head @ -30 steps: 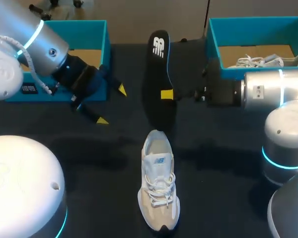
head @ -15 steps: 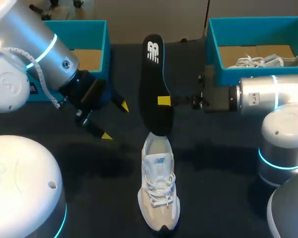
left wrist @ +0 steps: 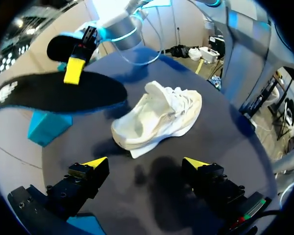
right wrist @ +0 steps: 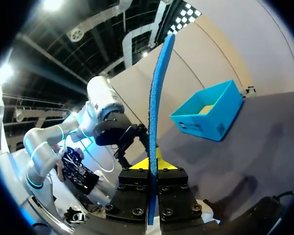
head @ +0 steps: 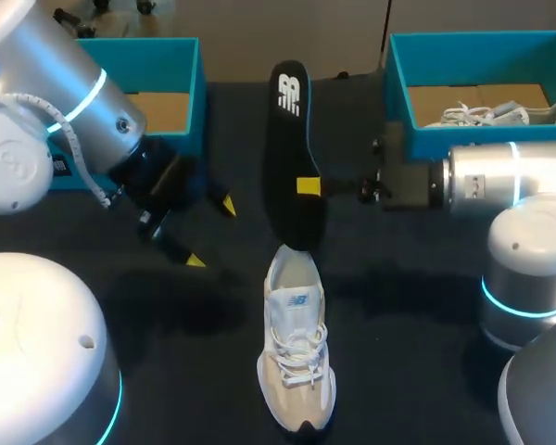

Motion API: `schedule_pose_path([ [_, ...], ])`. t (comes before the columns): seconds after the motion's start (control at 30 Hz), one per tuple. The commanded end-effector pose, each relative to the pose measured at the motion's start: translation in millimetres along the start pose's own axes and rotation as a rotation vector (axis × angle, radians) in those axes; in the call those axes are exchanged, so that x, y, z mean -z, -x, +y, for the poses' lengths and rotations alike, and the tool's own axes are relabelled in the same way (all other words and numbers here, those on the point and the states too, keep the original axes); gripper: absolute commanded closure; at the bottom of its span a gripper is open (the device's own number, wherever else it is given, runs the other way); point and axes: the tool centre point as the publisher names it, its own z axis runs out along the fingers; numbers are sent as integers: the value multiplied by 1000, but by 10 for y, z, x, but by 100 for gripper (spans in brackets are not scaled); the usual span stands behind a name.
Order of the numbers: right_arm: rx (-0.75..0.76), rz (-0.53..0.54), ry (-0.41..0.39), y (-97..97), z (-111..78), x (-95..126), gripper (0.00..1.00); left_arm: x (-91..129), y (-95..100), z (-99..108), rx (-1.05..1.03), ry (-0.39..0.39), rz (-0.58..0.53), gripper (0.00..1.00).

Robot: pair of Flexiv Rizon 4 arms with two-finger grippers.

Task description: Take the shoe out of the shoebox, open the shoe tongue, remove and reinsert the insole, then place the shoe into the shoebox

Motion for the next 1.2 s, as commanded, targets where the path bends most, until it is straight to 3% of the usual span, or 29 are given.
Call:
schedule_pose_path([
  [0.03, 27, 3, 104, 87, -227, 16, 100, -191, 50, 50, 81, 4, 20, 0],
  [0.27, 112, 39, 106, 105, -261, -14, 100, -362, -26, 205, 193, -8, 50, 0],
  [0.57, 158, 122, 129, 165, -284, -51, 100, -506, -111, 203, 227, 30, 94, 0],
  [0.97, 158, 122, 129, 165, -284, -51, 100, -506, -111, 203, 227, 30, 94, 0],
  [1.2, 216, 106, 139, 130, -333, -111, 100, -673, -94, 208, 299, 25, 141, 0],
])
